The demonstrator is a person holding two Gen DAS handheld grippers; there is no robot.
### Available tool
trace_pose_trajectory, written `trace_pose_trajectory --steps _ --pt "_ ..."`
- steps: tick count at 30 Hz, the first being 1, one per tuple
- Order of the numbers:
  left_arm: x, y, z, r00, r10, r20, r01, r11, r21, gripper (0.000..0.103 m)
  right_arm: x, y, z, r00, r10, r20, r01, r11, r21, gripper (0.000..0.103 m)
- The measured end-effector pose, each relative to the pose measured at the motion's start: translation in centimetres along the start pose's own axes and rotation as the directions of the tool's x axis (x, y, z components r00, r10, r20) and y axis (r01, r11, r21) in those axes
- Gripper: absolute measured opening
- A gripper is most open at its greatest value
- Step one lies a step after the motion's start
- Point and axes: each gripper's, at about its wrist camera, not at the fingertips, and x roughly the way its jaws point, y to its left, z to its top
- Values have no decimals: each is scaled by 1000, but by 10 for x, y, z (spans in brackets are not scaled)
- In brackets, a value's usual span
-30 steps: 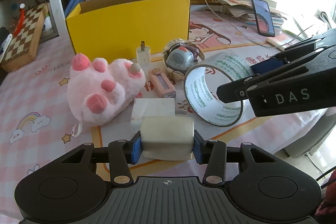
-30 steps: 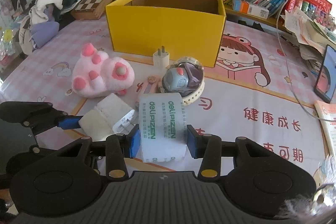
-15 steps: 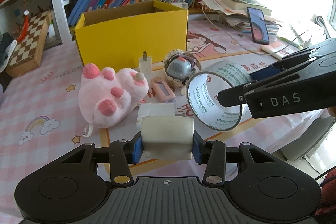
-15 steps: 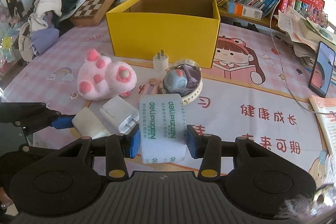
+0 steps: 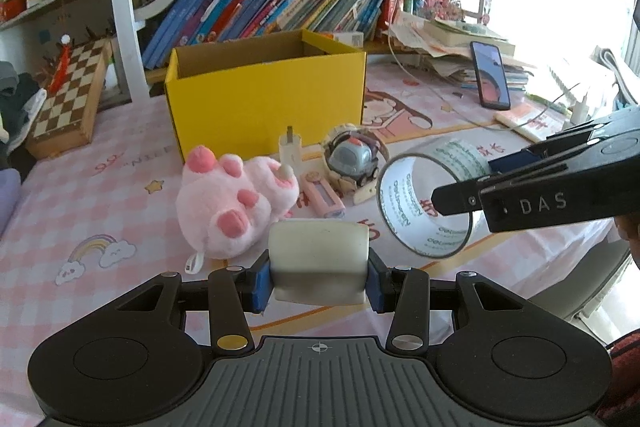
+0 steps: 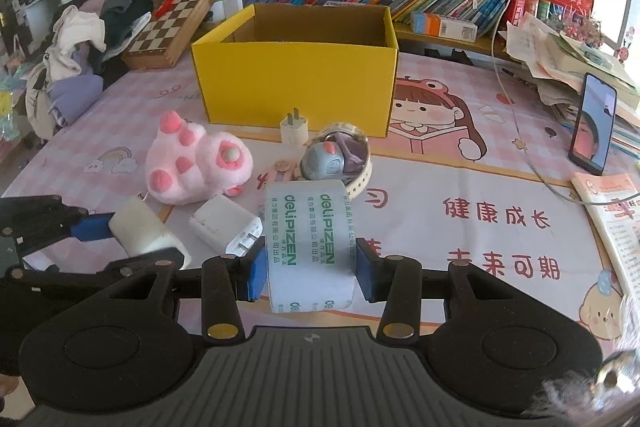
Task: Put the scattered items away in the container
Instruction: 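Lift the white block with the left tool while the right tool lifts the tape roll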
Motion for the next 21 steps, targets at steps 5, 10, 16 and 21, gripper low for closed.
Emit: trace_pose_trajectory --steps 5,10,16,21 --pt "-6 -2 4 1000 -6 21 6 1000 20 43 -9 -1 0 1000 -7 28 6 1000 13 42" --pt "-14 -4 9 998 -5 57 3 1000 30 43 -15 -2 3 999 -4 45 3 1000 18 42" --pt "-12 -4 7 999 -3 44 2 1000 26 43 -11 -1 3 999 13 29 -13 1000 17 42" --pt "-13 -2 12 998 4 61 -6 1000 17 43 -9 0 4 999 23 29 -23 1000 6 42"
